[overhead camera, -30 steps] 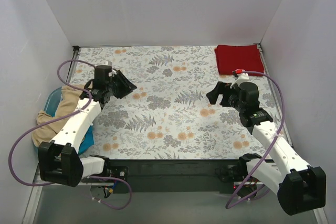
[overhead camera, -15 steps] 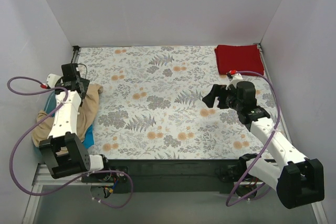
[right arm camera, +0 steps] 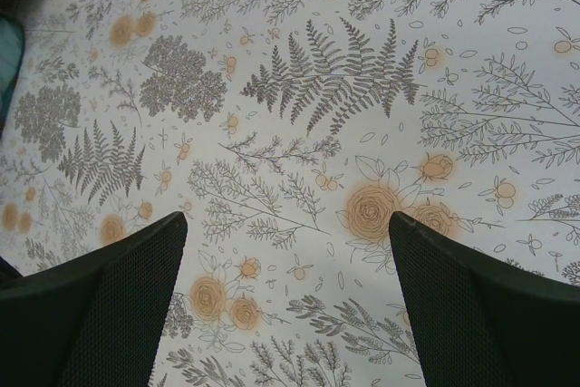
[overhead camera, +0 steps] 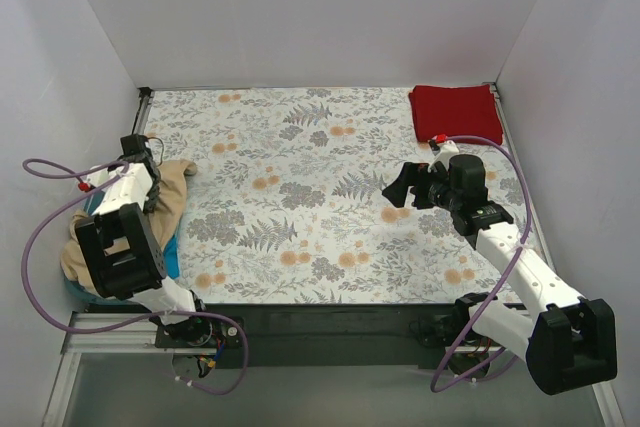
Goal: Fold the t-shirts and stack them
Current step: Grab the tshirt from the pile
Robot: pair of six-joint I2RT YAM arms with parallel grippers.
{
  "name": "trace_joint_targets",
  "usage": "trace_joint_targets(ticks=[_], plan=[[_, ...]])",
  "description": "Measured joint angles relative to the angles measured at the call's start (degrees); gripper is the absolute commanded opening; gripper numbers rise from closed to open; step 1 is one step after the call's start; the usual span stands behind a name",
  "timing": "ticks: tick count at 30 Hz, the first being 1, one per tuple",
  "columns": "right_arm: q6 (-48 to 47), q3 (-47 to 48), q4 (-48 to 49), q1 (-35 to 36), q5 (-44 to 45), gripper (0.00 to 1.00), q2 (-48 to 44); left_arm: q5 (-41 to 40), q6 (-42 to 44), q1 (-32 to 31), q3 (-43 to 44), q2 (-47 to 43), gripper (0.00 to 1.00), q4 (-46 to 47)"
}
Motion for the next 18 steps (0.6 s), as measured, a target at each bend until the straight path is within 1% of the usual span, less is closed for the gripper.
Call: trace_joint_targets(ticks=[1,6,12,16,18], plan=[[0.00,0.00,0.00,0.00,-0.11,0.98,-0.02,0.04,0.11,0.13,0.11,0.15,0.01,0.07],[-0.02,0.00,0.00,0.00,-0.70,0.98,-0.07,0.98,3.41,0.79,1.29,-2.69,0.00,-0.09],[-0.02,0.04,-0.02,0.00,-1.81,0.98,-0.07,2.71,9.77,1.01,8.55,-8.70,0.00,-1.11],[0.02,1.09,-0.07,0.00,-3.08,0.98,0.33,7.45,14.23,1.11,14.01,-14.27,0.00,0.42],[0.02,2.05,-0.02,0.00,-3.98,0.98,0.74,10.84,16.15,1.16,18.14,-16.20,0.00,0.68]])
